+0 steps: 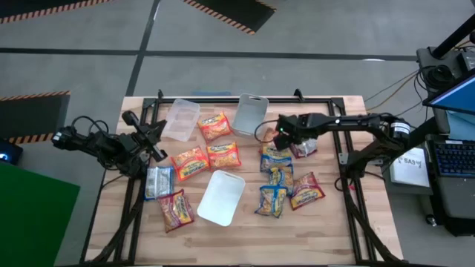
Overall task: Sort Maruchan noodles
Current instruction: Put the orange noodle pack into the transparent bin
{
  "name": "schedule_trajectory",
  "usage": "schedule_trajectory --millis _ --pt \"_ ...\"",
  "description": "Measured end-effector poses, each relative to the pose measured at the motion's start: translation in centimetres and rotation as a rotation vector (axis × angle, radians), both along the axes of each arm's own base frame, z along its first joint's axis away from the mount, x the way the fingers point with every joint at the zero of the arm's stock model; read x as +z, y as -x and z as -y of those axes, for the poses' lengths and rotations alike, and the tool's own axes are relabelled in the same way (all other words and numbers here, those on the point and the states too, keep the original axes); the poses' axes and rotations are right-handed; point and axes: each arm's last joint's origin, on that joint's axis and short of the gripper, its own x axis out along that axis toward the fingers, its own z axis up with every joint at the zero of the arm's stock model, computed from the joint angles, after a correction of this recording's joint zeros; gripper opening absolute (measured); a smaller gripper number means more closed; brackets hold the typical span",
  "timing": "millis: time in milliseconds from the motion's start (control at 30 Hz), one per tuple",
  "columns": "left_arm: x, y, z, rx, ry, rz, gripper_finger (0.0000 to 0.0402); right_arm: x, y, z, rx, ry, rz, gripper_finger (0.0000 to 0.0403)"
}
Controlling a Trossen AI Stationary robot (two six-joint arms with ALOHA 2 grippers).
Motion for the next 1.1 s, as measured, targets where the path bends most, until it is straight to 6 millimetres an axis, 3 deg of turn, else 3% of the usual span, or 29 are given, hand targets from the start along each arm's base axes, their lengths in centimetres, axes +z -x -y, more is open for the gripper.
schedule_trajectory --millis 267,633,867,1100 --pt "-0.3 -0.2 0.0 0.009 -0.007 -0.040 0.0000 1.1 -0.2 1.6 -0.031 -0.066 0.116 0.0229" --pt "-0.4 -0.1 -0.1 0.065 0.026 -0.054 0.0000 0.4 -0.5 1.7 -0.045 -0.089 0.203 0.0268" --pt "-0.4 -0.1 -0.1 0.065 0.026 -0.054 0.0000 -1.7 0.0 1.4 -0.109 -0.095 0.239 0.0274" --pt "-0.4 -0.1 -0.1 0.064 0.028 -0.052 0.0000 -2.8 -0.1 1.5 -0.126 -0.049 0.349 0.0241"
